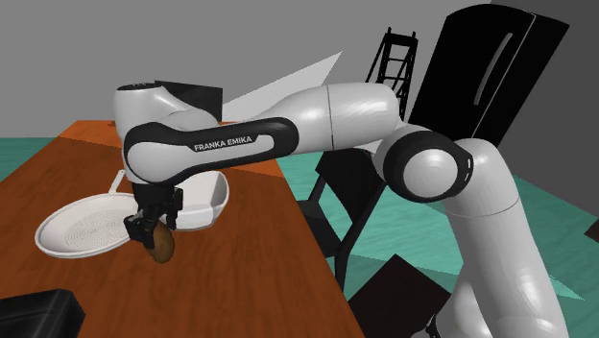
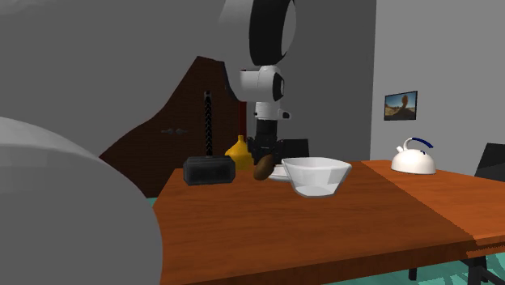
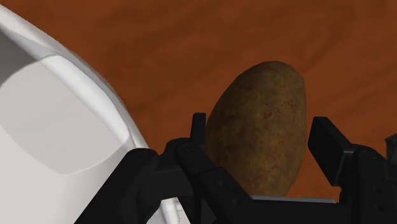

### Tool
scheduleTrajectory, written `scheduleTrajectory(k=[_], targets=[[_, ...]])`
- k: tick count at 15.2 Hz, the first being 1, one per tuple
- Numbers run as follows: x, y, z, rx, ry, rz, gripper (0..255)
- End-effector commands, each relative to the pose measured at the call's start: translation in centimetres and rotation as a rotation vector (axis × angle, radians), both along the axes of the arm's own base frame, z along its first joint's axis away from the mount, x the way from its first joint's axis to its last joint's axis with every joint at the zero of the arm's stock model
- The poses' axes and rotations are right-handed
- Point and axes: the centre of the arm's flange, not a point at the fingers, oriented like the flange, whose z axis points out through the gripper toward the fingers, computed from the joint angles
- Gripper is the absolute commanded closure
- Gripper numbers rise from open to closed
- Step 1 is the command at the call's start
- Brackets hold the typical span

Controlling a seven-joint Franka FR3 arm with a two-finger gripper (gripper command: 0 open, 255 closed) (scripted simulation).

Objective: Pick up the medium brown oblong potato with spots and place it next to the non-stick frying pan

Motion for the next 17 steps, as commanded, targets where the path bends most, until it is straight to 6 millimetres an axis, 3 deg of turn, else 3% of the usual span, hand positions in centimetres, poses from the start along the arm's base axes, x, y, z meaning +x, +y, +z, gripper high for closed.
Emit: scheduleTrajectory(k=[1, 10, 17], targets=[[-0.1, 0.1, -1.1, 0.0, 0.0, 0.0, 255], [-0.1, 0.1, -6.0, 0.0, 0.0, 0.0, 255], [-0.1, 0.1, -6.0, 0.0, 0.0, 0.0, 255]])
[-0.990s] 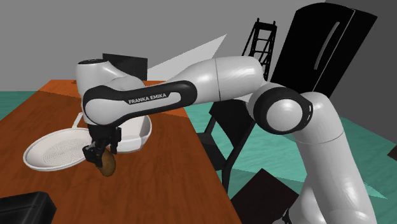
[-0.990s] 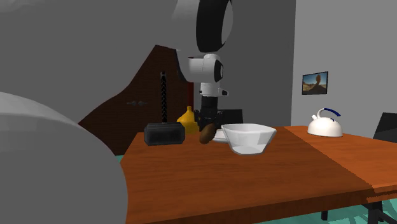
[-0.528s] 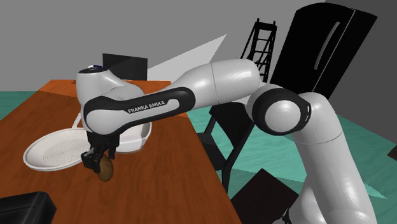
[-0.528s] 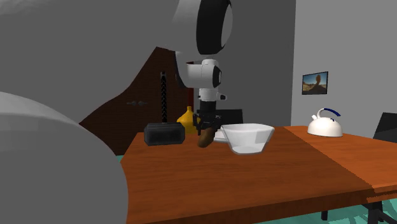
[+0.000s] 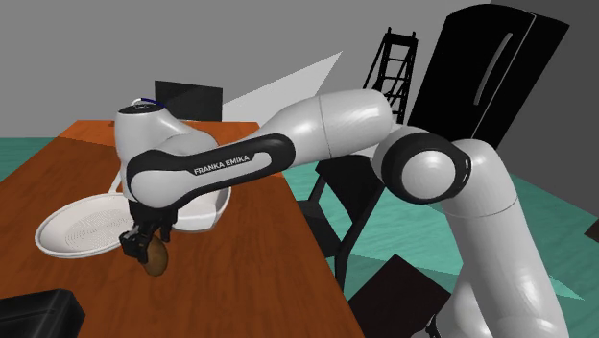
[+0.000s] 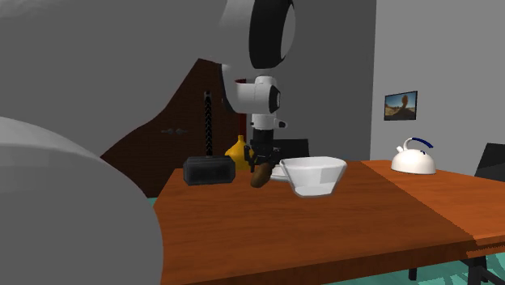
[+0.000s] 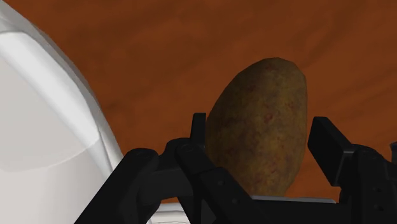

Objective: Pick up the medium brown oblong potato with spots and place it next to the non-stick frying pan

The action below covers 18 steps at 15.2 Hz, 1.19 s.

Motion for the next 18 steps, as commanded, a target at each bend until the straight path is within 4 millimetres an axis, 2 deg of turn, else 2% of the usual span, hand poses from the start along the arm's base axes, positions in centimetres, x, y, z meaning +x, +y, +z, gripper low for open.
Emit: scheduleTrajectory(k=[1, 2, 5, 6, 7, 11, 18], targets=[[0.6, -1.2, -2.7, -0.038, 0.039, -0.017, 255], [0.6, -1.1, -3.3, -0.038, 0.038, -0.017, 0], [1.6, -0.6, -2.7, -0.038, 0.038, -0.017, 0], [1.8, -0.7, -3.2, -0.038, 0.038, -0.017, 0], [0.6, -1.2, -2.7, -0.038, 0.039, -0.017, 0], [0.7, -1.5, 2.3, -0.038, 0.039, -0.017, 0], [0.7, -1.5, 2.3, -0.038, 0.039, -0.017, 0]])
